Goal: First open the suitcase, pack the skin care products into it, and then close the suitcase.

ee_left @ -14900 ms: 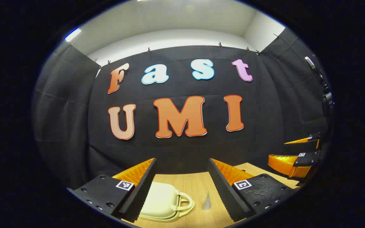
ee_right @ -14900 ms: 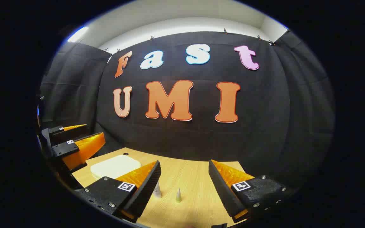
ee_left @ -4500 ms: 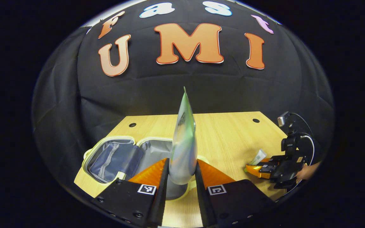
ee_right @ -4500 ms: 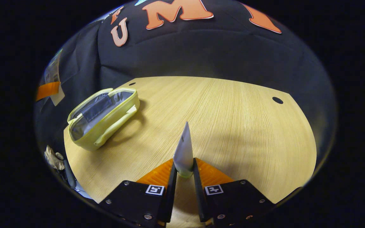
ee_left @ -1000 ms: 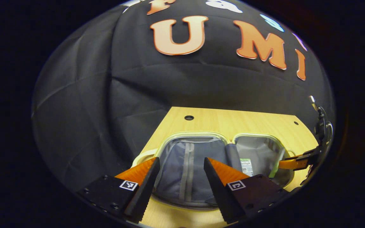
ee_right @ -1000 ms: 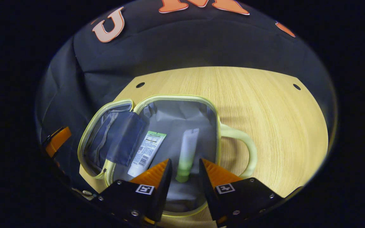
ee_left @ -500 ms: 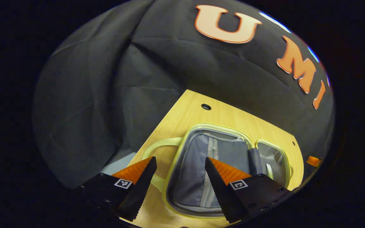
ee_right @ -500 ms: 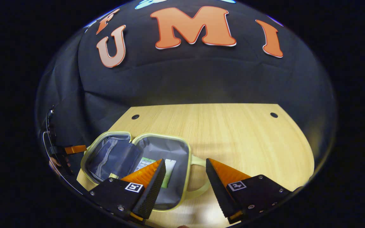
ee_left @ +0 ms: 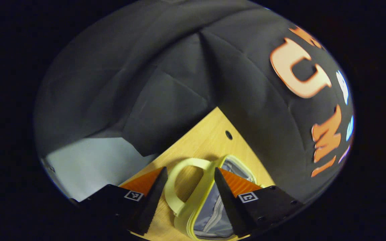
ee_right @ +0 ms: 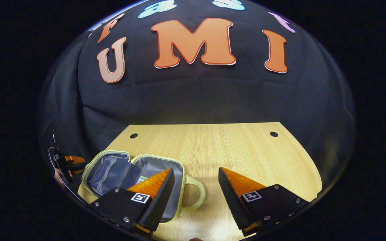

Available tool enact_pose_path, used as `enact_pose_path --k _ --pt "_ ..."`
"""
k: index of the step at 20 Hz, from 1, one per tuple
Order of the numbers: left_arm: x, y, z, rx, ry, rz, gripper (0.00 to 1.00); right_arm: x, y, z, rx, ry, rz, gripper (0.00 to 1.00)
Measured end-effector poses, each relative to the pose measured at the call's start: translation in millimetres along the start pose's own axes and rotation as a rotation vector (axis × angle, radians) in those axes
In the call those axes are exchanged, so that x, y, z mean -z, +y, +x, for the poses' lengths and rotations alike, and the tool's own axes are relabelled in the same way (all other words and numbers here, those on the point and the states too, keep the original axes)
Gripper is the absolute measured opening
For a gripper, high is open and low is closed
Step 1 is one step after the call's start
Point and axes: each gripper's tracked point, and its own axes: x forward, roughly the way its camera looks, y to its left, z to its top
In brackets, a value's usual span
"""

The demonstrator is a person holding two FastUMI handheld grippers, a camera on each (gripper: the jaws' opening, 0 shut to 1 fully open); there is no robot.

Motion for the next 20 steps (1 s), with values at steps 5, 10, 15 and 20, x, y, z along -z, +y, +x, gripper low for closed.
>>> enact_pose_path --k 5,10,15,20 --pt "30 23 19 0.013 0.185 -0.027 0.86 6 8 7 -0.03 0.041 -0.014 0.86" --pt "32 15 30 0.004 0.19 0.033 0.19 7 2 11 -0.022 0.055 -0.034 0.86" --pt "7 -26 -8 0.009 0.126 0.295 0.07 -1 3 16 -0.037 0.036 -0.031 0.86" --pt "-19 -97 -55 0.064 0.041 0.49 0.07 -8 -7 21 -0.029 0.004 -0.053 0.87"
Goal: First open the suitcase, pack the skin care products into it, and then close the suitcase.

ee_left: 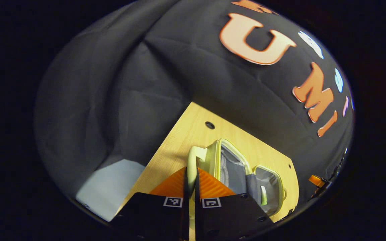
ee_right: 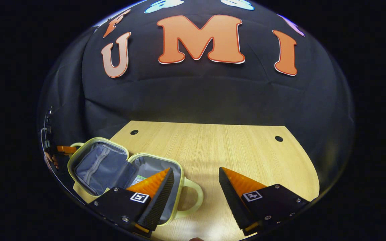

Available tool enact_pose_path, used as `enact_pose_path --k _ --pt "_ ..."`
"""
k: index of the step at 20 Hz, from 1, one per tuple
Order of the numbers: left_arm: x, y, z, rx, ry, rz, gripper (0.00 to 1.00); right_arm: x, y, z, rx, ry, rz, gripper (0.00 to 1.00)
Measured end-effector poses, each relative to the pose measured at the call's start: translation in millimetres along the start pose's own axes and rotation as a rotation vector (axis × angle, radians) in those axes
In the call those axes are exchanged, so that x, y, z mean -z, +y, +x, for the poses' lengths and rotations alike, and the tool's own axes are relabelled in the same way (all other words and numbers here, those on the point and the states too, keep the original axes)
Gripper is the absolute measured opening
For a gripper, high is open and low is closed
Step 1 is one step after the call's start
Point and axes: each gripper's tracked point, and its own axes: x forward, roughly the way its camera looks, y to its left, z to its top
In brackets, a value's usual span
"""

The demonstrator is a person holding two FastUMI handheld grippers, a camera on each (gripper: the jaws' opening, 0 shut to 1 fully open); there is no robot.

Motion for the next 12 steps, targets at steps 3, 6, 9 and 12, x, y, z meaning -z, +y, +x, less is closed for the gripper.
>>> enact_pose_path --k 3,6,9,12 --pt "-20 -40 -27 0.029 -0.061 0.051 0.06 -5 -2 -2 -0.016 -0.023 -0.014 0.86" --pt "-29 -87 -39 0.07 -0.102 0.086 0.06 -12 -4 -3 -0.038 -0.05 -0.024 0.87" --pt "-30 -118 -44 0.075 -0.116 0.137 0.06 -25 -16 -7 -0.027 -0.1 -0.033 0.88" --pt "-36 -145 -56 0.083 -0.131 0.153 0.06 -38 -32 -15 -0.008 -0.152 -0.054 0.9"
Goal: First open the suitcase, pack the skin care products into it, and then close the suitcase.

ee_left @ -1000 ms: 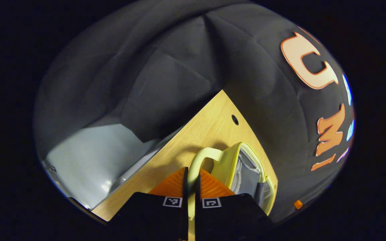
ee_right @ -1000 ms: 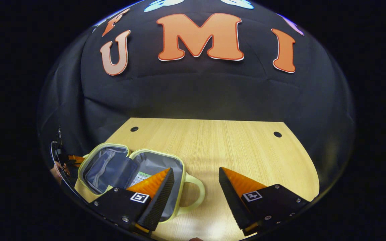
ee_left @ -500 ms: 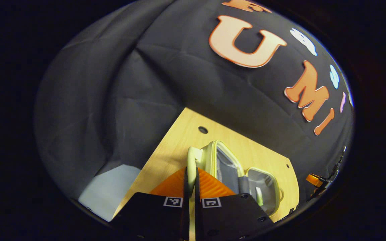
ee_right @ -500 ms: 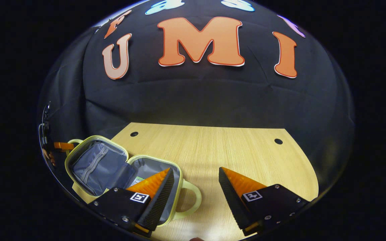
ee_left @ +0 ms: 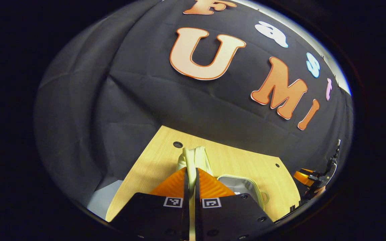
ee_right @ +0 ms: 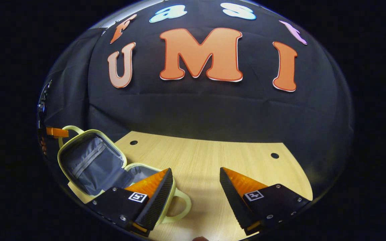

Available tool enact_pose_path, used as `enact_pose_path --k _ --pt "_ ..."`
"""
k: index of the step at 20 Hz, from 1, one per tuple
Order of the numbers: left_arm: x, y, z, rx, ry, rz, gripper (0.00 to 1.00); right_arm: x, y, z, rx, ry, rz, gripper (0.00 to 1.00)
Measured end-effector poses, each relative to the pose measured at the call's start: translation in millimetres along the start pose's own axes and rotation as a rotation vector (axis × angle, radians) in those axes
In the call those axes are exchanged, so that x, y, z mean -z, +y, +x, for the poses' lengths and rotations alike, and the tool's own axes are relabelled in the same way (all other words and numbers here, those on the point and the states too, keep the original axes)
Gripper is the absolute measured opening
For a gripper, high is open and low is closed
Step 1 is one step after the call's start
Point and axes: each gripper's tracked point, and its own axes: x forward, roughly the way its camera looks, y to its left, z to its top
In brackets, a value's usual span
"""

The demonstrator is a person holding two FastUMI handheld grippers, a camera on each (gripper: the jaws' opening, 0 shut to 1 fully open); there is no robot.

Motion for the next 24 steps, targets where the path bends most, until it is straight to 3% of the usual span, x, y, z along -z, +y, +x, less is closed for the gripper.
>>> enact_pose_path --k 7,8,10,14,24 --pt "-8 -98 -9 0.129 -0.048 -0.018 0.06 -17 -28 -12 0.002 -0.067 -0.045 0.93" --pt "-8 -112 -10 0.144 -0.05 -0.018 0.07 -18 -30 -14 -0.002 -0.073 -0.053 0.99" --pt "-1 -136 -7 0.177 -0.049 -0.023 0.07 -18 -37 -17 -0.005 -0.085 -0.072 0.94" --pt "11 -202 -6 0.329 -0.034 -0.185 0.07 -14 -53 -22 -0.013 -0.1 -0.094 0.94" --pt "72 -286 18 0.42 0.065 -0.179 0.07 -12 -99 -34 -0.006 -0.123 -0.093 0.95"
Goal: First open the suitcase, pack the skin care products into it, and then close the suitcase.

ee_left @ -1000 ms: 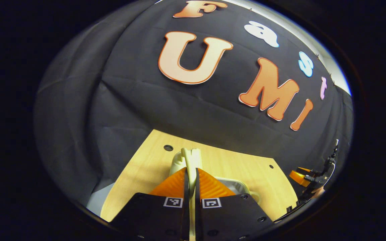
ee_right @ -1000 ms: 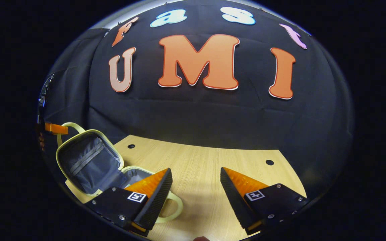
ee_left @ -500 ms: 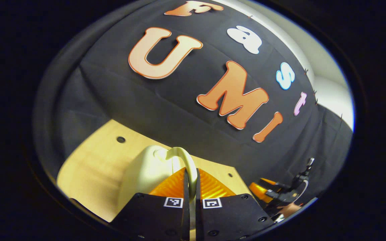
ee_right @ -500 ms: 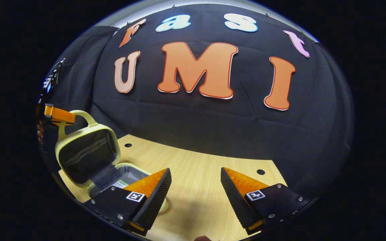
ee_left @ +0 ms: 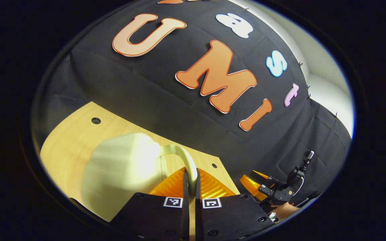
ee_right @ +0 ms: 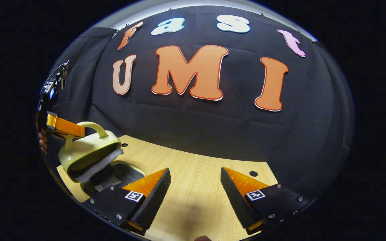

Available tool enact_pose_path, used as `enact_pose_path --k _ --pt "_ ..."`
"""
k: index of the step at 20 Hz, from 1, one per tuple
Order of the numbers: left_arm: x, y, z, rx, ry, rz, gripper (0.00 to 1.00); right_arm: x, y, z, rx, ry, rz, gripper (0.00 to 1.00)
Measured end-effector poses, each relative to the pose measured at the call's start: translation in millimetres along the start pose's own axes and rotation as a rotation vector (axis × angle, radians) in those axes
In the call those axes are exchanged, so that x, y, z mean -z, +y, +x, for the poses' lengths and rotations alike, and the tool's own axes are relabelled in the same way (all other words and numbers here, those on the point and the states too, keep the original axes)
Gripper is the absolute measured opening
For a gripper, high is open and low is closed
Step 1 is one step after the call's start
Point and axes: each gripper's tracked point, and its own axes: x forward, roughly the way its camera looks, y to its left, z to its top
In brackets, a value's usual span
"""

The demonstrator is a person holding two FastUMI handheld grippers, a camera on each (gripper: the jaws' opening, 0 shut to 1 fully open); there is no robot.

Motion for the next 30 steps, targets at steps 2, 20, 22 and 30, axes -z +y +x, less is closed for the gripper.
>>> enact_pose_path --k 2,20,22,30 --pt "14 -12 17 0.023 0.016 -0.054 0.07 3 -11 -2 0.011 0.0 0.001 0.95" --pt "160 -12 80 -0.203 0.324 0.171 0.12 16 -50 -5 -0.013 -0.004 0.004 0.96" --pt "171 -11 77 -0.213 0.352 0.165 0.17 16 -56 -3 -0.015 -0.007 0.001 0.96" --pt "132 -58 79 -0.167 0.17 0.442 0.79 2 -67 1 -0.01 -0.046 0.031 0.96"
